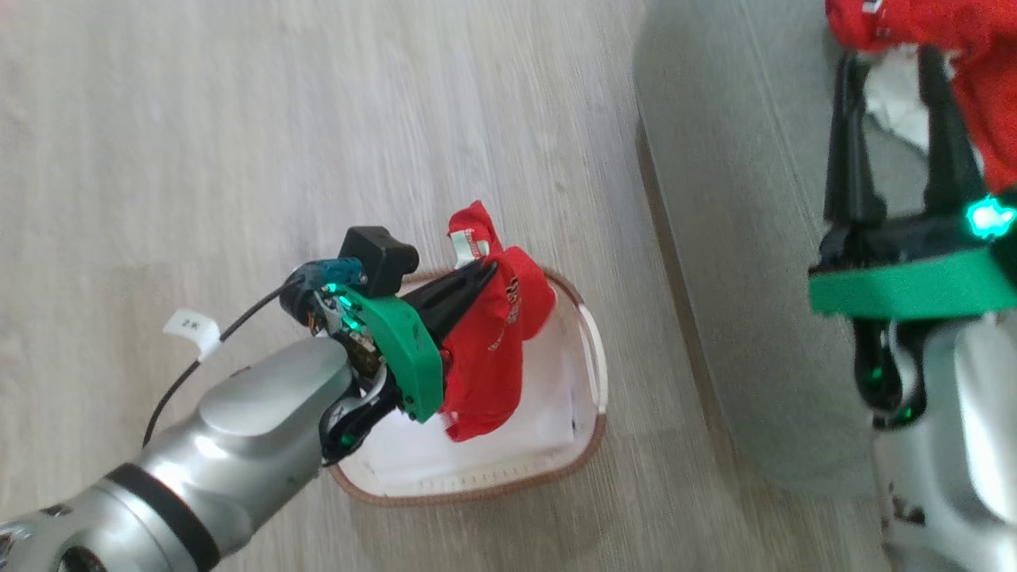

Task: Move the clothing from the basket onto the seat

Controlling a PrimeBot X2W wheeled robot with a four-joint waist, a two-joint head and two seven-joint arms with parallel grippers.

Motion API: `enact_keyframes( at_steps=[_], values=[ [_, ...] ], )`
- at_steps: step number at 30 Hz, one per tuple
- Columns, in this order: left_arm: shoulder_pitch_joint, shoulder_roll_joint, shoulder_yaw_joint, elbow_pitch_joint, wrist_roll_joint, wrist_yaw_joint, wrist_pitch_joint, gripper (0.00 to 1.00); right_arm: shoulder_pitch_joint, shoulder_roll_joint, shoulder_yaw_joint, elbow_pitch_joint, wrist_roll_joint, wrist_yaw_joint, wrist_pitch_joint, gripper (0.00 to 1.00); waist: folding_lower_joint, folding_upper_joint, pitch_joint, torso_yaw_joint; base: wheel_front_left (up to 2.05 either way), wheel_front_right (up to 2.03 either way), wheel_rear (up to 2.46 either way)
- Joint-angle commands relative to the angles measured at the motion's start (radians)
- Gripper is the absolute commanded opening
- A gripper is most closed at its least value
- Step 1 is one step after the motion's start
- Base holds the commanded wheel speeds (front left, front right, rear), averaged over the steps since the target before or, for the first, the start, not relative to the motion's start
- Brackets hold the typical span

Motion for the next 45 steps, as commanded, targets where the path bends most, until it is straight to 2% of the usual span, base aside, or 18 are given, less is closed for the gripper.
enact_keyframes(
  at_steps=[1,6,16,25,34,42,45],
  values=[
    [-0.004,0.013,0.047,-0.032,0.004,-0.006,-0.016,0.0,0.022,-0.008,0.014,-0.023,0.014,0.0,0.006,1.0,0.0001,-0.0001,-0.081,0.039,0.0,0.0,0.0],
    [-0.002,0.021,0.079,-0.07,0.016,0.007,-0.024,0.0,0.088,-0.01,0.016,-0.002,0.034,0.0,0.004,1.0,0.0001,-0.0001,-0.144,0.058,0.0,0.0,0.0],
    [-0.036,0.062,0.144,-0.217,0.055,0.079,-0.028,0.0,0.201,-0.02,0.057,0.029,0.069,0.0,0.009,1.0,0.0001,-0.0001,-0.257,0.08,0.0,0.0,0.0],
    [-0.101,0.113,0.194,-0.342,0.055,0.142,0.005,0.0,0.231,-0.018,0.089,0.03,0.082,0.0,0.011,1.0,0.0001,-0.0001,-0.269,0.077,0.0,0.0,0.0],
    [-0.106,0.139,0.202,-0.393,0.053,0.167,0.018,0.0,0.224,-0.014,0.112,0.035,0.083,0.0,0.011,1.0,0.0001,-0.0001,-0.265,0.071,0.0,0.0,0.0],
    [-0.131,0.14,0.209,-0.407,0.057,0.171,0.023,0.0,0.213,-0.018,0.23,0.053,0.139,0.0,0.027,1.0,0.0001,-0.0001,-0.255,0.074,0.0,0.0,0.0],
    [-0.145,0.135,0.207,-0.409,0.062,0.169,0.028,0.0,0.191,-0.013,0.312,0.08,0.16,0.0,0.055,1.0,0.0001,-0.0001,-0.251,0.075,0.0,0.0,0.0]
  ],
)
